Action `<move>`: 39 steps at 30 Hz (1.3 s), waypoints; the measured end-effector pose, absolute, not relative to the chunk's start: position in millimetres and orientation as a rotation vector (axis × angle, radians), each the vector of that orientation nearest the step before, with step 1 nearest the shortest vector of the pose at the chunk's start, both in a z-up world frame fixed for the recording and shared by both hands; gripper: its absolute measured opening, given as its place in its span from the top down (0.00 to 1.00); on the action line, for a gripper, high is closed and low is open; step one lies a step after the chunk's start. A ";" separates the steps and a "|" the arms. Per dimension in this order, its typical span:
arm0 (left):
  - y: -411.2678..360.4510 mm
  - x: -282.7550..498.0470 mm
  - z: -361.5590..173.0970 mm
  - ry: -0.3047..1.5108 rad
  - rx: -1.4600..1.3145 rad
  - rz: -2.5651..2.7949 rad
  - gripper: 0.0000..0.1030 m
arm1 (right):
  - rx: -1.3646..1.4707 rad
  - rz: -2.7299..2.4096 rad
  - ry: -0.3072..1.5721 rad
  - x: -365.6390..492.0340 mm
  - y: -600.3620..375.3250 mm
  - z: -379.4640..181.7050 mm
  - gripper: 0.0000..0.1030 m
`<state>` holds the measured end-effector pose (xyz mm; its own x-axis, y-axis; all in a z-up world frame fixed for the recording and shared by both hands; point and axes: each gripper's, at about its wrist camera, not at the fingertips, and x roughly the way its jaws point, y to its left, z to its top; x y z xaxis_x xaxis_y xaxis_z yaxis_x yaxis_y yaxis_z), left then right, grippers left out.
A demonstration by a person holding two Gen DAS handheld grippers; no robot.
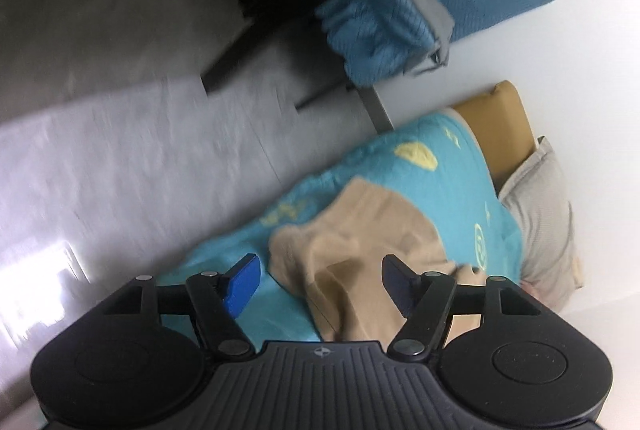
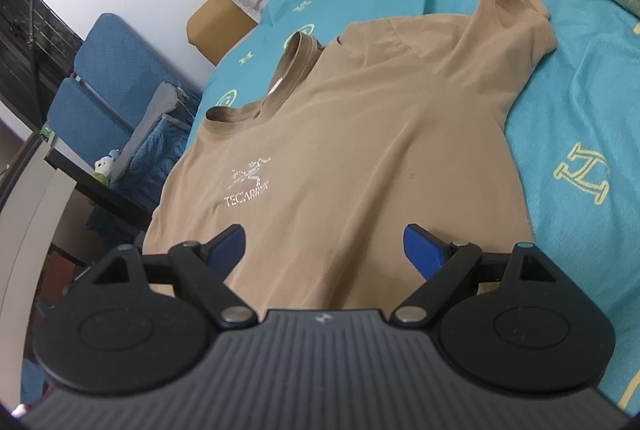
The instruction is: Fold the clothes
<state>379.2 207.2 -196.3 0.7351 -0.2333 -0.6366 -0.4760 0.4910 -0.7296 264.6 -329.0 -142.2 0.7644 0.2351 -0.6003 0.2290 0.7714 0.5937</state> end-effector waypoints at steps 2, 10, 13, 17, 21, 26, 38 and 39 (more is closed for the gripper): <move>204.3 383.7 -204.9 0.773 -1.104 0.173 0.31 | 0.708 0.002 0.724 265.9 -328.8 -144.3 0.15; 208.3 418.2 -228.0 0.711 -1.214 0.237 0.27 | 0.732 -0.008 0.745 268.3 -333.2 -152.0 0.15; 205.2 437.4 -230.3 0.690 -1.208 0.224 0.37 | 0.736 -0.009 0.750 269.0 -334.1 -154.3 0.15; 198.9 447.9 -218.4 0.660 -1.112 0.207 0.86 | 0.748 -0.012 0.761 272.1 -335.8 -159.2 0.15; 194.8 450.7 -197.4 0.630 -0.974 0.240 0.98 | 0.748 -0.007 0.766 274.8 -335.7 -161.4 0.15; 184.9 443.9 -142.1 0.538 -0.749 0.294 0.98 | 0.762 -0.005 0.752 271.1 -338.9 -156.1 0.15; -11.8 436.9 22.4 0.388 -0.007 0.087 0.98 | 0.745 -0.018 0.627 243.7 -358.3 -113.0 0.15; -35.9 436.4 28.9 0.385 0.041 0.059 0.98 | 0.743 -0.022 0.615 241.0 -361.3 -109.9 0.15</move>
<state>436.4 -35.9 28.9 0.9250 0.0651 -0.3743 -0.0495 0.9975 0.0511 241.0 -361.3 -109.9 0.8247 0.1929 -0.5316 0.2299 0.7444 0.6269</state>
